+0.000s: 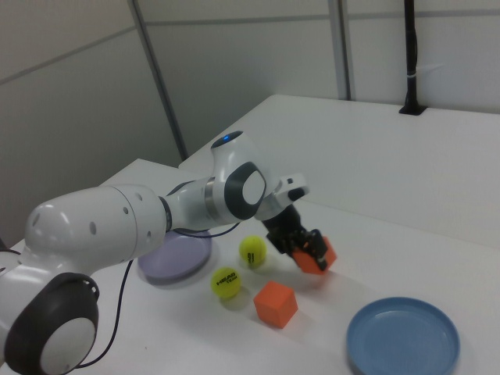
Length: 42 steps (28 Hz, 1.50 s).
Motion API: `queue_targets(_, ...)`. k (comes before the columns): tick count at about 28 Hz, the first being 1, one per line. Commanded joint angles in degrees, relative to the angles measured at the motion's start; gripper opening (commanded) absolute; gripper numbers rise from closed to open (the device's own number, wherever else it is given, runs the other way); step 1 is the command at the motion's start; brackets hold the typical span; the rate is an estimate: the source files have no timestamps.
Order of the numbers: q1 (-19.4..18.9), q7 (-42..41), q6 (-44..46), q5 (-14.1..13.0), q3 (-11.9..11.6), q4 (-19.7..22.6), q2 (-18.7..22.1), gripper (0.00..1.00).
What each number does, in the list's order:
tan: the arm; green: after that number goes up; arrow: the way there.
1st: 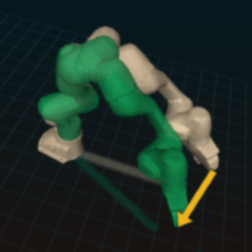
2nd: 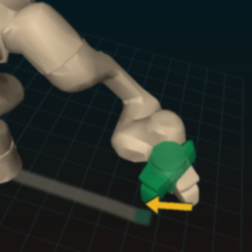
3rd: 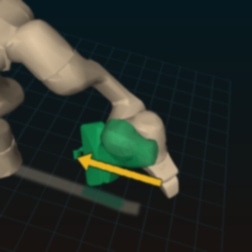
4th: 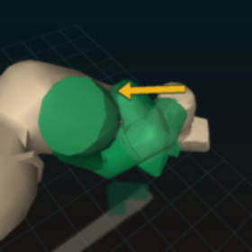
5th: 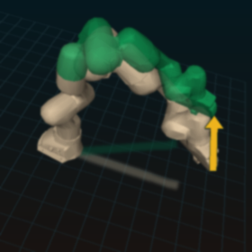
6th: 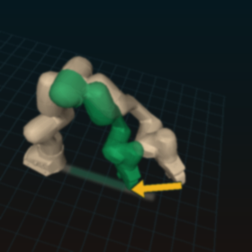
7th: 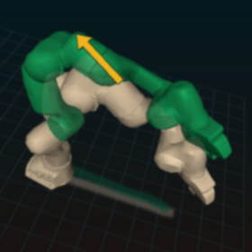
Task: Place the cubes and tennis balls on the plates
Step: 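Carry the orange cube to the blue plate and release it, then move the gripper to the second orange cube and grasp it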
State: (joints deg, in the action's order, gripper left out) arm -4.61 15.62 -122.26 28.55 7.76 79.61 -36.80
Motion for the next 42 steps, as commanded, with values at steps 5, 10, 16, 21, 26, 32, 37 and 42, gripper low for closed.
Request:
queue_targets(5, 6.1, 0.4, -0.2, 1.1, -6.1, 1.9, 3.2, 0.00)
queue_targets(10, 6.5, 0.0, 0.2, 1.2, -9.9, 3.0, 3.1, 0.04)
queue_targets(16, 6.5, -1.2, 0.3, -2.4, -11.1, 2.6, 3.2, 1.00)
queue_targets(21, 6.5, -1.7, 0.5, -5.8, -11.1, 2.6, 5.3, 1.00)
queue_targets(26, 5.9, -1.9, 3.9, -6.7, -10.3, 2.5, 7.9, 1.00)
queue_targets(32, 4.2, -4.2, 14.3, -7.6, -5.5, 2.5, 11.1, 1.00)
queue_targets(37, 2.7, -6.5, 26.6, -7.1, -0.1, 1.8, 11.2, 1.00)
queue_targets(42, 2.6, -6.7, 32.8, -7.2, 4.8, 2.1, 10.9, 1.00)
